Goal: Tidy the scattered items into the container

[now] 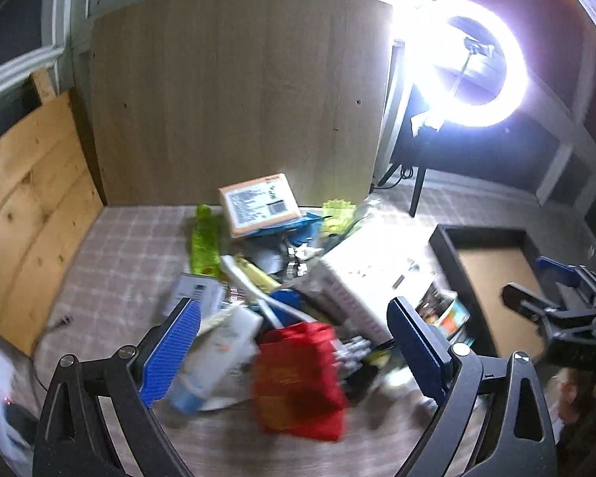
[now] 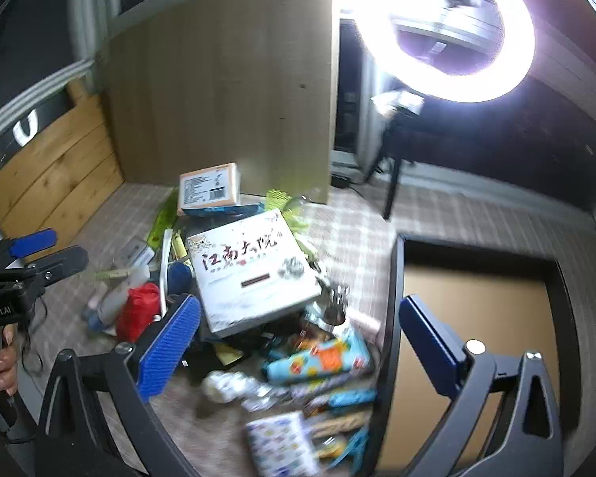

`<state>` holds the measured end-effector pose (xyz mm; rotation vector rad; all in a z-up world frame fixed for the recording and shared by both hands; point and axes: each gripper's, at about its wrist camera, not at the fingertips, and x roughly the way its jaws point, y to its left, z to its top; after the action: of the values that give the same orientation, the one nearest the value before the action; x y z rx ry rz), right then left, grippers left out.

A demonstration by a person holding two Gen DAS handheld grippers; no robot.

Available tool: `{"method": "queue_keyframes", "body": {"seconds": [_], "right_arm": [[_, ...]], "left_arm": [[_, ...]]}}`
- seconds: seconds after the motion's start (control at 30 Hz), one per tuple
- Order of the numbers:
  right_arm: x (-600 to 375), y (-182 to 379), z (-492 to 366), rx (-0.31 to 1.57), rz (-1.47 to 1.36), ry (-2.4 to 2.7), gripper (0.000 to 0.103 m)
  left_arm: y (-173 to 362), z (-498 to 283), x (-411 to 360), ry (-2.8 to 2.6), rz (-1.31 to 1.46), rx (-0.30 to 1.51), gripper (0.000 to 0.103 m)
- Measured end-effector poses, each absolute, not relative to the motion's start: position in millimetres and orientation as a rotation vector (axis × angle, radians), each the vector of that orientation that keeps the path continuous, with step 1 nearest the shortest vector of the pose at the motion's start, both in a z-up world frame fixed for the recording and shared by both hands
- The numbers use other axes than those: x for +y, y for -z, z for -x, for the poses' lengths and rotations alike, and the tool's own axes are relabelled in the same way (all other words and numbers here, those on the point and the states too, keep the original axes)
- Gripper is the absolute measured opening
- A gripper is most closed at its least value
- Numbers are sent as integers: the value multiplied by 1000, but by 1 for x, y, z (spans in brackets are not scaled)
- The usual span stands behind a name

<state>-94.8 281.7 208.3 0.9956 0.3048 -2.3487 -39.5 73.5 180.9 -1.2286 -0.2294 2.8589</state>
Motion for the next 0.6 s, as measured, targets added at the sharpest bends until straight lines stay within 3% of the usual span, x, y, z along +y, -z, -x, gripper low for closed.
{"method": "queue_keyframes", "body": {"seconds": [0.2, 0.33, 0.6], "right_arm": [[275, -199, 152, 327, -1042, 2151, 90], [266, -181, 181, 337, -1087, 2077, 69], [239, -141, 219, 342, -1138, 1940, 65]], "left_arm": [[-160, 64, 116, -2877, 1343, -328, 89], [-142, 81, 131, -2869, 1413, -350, 83], [-108, 114, 137, -2844, 1542, -382, 78]]}}
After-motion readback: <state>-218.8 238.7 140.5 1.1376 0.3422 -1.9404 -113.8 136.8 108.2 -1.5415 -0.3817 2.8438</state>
